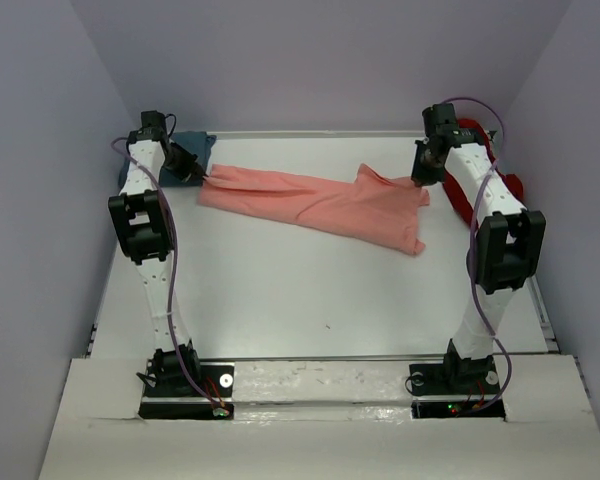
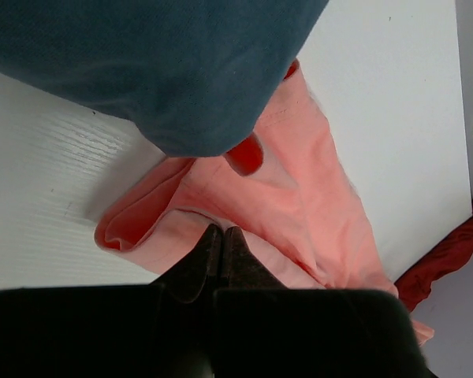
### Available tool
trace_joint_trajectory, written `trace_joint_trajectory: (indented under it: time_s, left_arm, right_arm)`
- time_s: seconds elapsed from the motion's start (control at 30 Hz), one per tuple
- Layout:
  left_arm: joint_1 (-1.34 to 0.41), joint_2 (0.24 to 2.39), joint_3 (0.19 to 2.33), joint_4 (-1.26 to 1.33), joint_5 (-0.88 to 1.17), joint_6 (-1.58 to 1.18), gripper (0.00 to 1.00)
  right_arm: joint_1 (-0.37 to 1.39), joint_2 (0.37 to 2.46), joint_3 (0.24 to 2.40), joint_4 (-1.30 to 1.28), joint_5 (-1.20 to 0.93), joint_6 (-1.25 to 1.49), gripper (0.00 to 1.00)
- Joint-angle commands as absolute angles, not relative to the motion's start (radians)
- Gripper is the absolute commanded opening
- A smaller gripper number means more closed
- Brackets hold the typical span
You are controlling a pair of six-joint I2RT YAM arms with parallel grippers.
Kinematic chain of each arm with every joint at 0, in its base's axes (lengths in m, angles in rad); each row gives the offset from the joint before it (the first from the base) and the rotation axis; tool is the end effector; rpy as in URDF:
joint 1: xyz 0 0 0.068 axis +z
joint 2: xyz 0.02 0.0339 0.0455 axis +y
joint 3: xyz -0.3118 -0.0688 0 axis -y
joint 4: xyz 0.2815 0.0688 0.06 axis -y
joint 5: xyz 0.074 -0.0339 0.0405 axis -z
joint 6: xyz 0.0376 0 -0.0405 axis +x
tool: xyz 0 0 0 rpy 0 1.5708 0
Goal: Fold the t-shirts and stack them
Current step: Fold the tshirt
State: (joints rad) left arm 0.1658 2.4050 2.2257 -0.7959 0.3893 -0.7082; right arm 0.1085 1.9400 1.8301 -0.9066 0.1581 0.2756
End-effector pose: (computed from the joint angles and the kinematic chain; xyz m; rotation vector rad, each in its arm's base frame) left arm 0.5938 0.0849 0.2417 -0.9517 2.4068 -0.7031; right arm 0.4752 0.0458 0.3386 0.2720 2.5542 -0.0602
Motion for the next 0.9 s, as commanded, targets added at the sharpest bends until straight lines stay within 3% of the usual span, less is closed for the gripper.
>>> trace_joint_trajectory:
  time_s: [0.0,0.87]
  left_arm:
    - [0.172,2.396,2.261,-0.782,0.403,-0.709,0.0]
    - [0.172,2.473,2.304,-0.747,0.428,-0.732,0.0]
  right_arm:
    - [0.091,1.957,1.898,-0.871,0.158,0.261,0.0]
    - [0.091,2.059,1.91,-0.821,0.147,0.261,0.0]
